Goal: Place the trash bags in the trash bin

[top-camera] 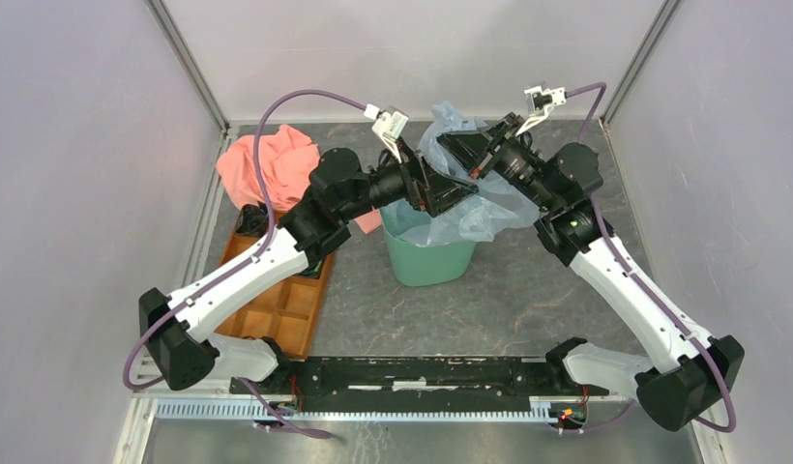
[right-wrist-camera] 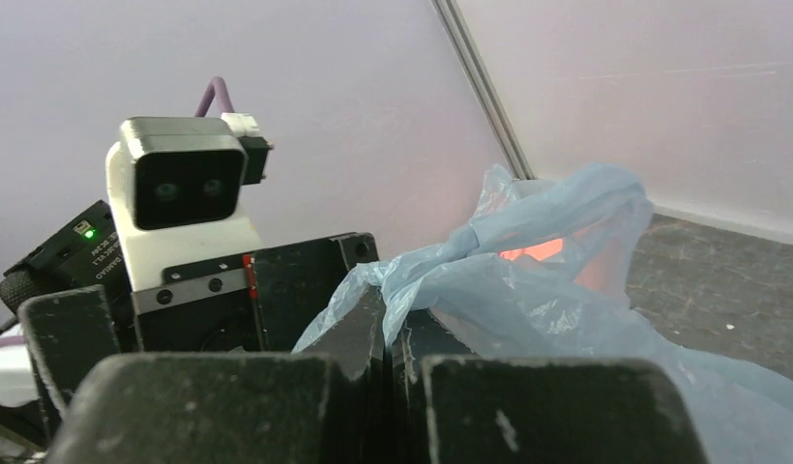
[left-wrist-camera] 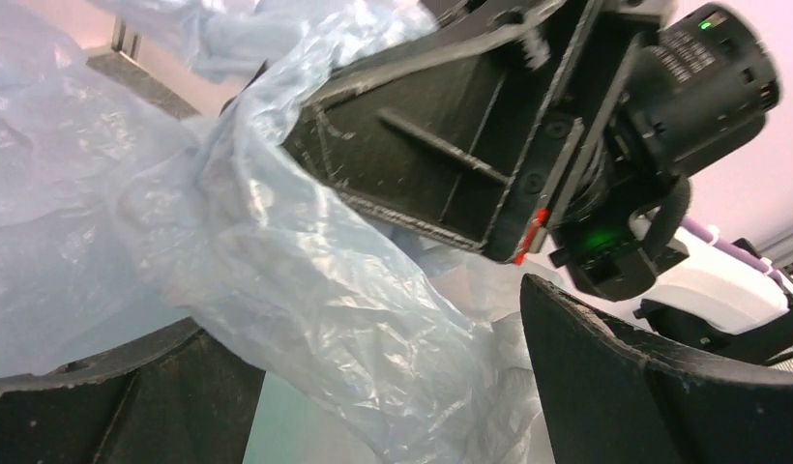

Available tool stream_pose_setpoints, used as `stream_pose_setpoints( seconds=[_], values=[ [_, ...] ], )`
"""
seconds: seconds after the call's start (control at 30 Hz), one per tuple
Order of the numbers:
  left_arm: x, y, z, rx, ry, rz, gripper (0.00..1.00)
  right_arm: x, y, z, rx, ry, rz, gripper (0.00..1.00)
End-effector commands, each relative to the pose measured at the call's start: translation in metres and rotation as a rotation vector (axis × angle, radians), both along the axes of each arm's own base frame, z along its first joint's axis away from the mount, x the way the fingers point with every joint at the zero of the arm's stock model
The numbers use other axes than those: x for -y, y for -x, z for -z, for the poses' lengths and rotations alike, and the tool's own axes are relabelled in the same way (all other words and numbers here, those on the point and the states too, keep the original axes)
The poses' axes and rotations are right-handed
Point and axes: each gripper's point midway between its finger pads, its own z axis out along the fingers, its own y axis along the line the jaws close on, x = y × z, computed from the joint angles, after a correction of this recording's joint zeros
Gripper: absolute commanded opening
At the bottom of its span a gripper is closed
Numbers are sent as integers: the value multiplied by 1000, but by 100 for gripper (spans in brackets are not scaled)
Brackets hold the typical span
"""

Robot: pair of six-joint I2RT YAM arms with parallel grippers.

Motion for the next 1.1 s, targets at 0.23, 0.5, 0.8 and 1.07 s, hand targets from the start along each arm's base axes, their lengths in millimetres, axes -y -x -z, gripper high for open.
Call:
stream_pose_setpoints(
  seconds=[0.23,0.5,0.8,1.07],
  values=[
    [2,-26,-16,-48,91,-34,82,-2,12,-27,-4,-182,-17,1],
    [7,-30,-8,-55,104,0,68,-4,15,-26,-18,-212,-28,1],
    [-11,-15,19,-26,39,-10,91,9,13,-33,22,-160,63,1],
    [-17,-12,17,-10,49,-23,90,4,9,-24,8,-131,52,1]
  ],
)
